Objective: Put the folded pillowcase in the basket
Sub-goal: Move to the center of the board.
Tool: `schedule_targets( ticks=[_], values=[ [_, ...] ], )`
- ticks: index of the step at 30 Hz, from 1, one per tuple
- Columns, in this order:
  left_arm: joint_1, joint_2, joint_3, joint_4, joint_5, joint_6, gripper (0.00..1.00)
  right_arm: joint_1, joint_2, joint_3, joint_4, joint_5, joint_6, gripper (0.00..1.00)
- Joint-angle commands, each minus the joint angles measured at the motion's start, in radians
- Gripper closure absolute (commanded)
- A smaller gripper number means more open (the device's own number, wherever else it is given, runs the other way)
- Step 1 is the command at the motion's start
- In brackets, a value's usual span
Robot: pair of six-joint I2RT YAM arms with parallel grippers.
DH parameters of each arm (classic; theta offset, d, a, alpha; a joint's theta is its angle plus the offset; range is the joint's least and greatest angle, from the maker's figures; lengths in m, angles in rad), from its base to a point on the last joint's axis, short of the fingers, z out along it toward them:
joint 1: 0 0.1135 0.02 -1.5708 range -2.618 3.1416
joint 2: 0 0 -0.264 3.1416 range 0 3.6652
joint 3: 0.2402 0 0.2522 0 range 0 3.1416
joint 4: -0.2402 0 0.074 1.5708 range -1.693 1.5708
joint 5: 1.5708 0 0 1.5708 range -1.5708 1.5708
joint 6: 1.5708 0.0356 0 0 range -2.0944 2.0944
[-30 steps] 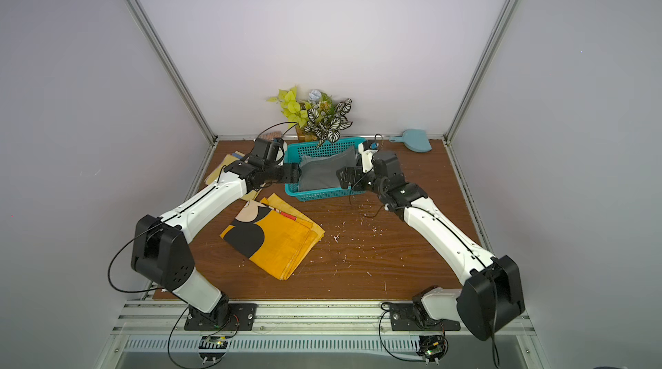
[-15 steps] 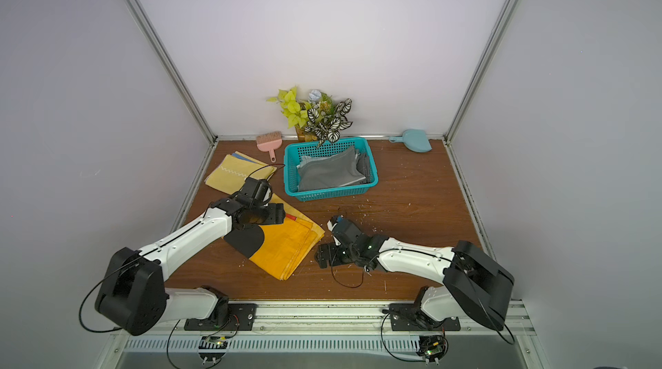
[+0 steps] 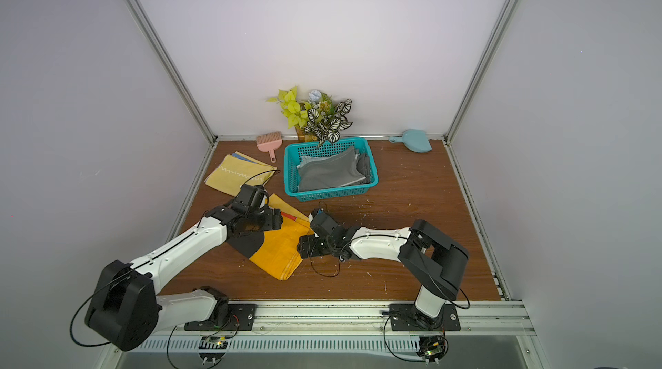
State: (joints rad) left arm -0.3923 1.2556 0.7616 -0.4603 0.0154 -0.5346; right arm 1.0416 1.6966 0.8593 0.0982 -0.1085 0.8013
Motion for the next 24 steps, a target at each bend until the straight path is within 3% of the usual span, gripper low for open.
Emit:
schedule_targets(
  ticks=[1,2,4,8,15,21,22,24],
  values=[
    [0.01,-0.009,0.002,0.008,-0.023,-0.004,0.09,0.021,0.038,0.027,-0.023,0.004,0.005,0.16],
    [0.01,-0.009,0.004,0.008,-0.021,-0.002,0.1,0.024,0.051,0.039,-0.026,0.004,0.005,0.19],
    [0.01,-0.012,0.006,0.009,-0.02,0.003,0.09,0.027,0.079,0.065,-0.051,0.005,0.004,0.33],
    [0.013,-0.04,-0.001,0.01,-0.031,0.007,0.09,0.029,0.122,0.093,-0.1,0.005,0.017,0.99],
    [0.033,-0.082,-0.005,0.0,-0.023,0.019,0.07,-0.009,-0.018,0.037,-0.247,0.003,-0.037,1.0],
    [0.033,-0.034,-0.001,0.012,0.1,0.073,0.06,-0.139,-0.252,-0.126,-0.431,0.021,-0.146,1.0],
    [0.032,-0.021,-0.002,0.015,0.116,0.08,0.05,-0.185,-0.297,-0.162,-0.441,0.022,-0.16,0.96],
    [0.032,-0.002,-0.013,0.027,0.142,0.09,0.05,-0.281,-0.378,-0.227,-0.446,0.032,-0.177,0.7]
  ],
)
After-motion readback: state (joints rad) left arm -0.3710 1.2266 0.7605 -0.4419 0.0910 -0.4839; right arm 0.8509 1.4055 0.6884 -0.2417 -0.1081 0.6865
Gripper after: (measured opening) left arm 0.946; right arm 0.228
